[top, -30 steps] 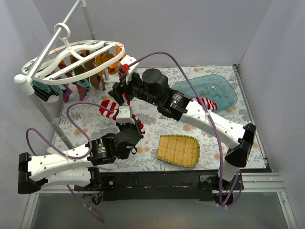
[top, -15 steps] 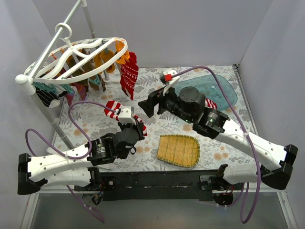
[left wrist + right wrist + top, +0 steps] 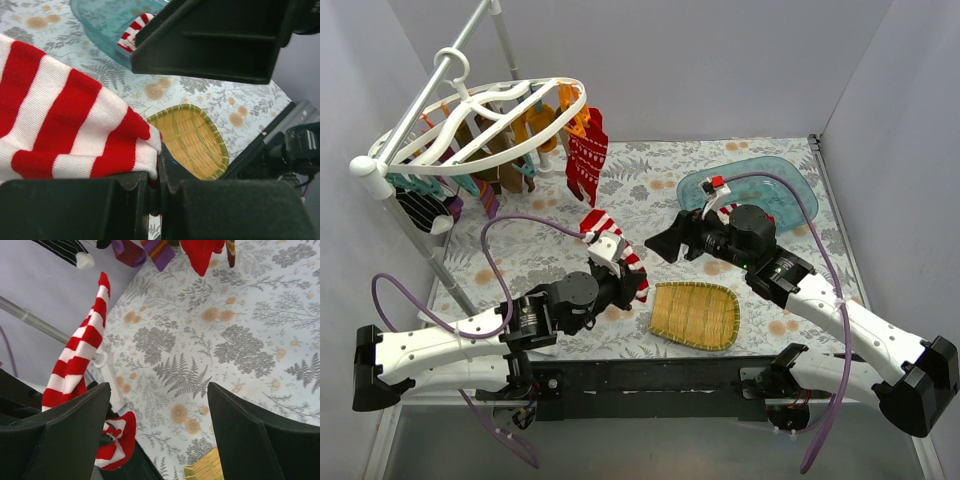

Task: Remove the socks clipped to the hanger
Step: Remove the sock from the hanger.

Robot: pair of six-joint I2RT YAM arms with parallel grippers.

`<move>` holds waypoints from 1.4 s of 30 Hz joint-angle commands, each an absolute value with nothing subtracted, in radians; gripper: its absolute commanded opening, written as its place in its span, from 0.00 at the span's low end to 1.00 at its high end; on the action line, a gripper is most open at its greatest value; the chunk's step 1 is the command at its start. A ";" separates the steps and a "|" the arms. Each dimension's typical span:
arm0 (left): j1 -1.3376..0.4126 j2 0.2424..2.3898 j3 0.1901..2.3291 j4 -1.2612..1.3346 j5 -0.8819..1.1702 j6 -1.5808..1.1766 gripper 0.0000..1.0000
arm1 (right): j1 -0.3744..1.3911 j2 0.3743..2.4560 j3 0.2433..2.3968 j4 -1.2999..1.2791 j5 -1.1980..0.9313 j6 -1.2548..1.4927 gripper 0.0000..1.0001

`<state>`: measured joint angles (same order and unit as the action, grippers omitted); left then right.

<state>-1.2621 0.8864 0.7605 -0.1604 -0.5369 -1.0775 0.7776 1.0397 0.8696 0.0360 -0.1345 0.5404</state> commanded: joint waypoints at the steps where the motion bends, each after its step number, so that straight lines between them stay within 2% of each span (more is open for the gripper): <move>1: -1.259 0.871 0.747 -0.092 -0.401 -0.986 0.00 | 0.720 0.989 0.806 0.231 -0.277 0.701 0.86; 5: -1.259 0.900 0.750 -0.087 -0.344 -0.939 0.00 | 0.706 0.988 0.727 0.325 -0.328 0.822 0.87; 14: -1.259 0.977 0.788 -0.112 -0.270 -0.917 0.00 | 0.701 0.902 0.612 0.469 -0.304 0.902 0.89; 24: -1.258 1.029 0.818 -0.115 -0.235 -0.905 0.00 | 0.703 0.879 0.604 0.413 -0.298 0.868 0.89; 32: -1.259 1.061 0.830 -0.101 -0.233 -0.896 0.00 | 0.706 0.923 0.663 0.241 -0.276 0.812 0.85; 35: -1.259 1.074 0.833 -0.097 -0.229 -0.896 0.00 | 0.709 0.933 0.667 0.253 -0.293 0.807 0.83; 39: -1.259 1.089 0.836 -0.094 -0.225 -0.897 0.00 | 0.718 0.959 0.689 0.245 -0.305 0.793 0.74; 42: -1.258 1.097 0.839 -0.097 -0.232 -0.897 0.00 | 0.724 0.963 0.689 0.252 -0.310 0.790 0.58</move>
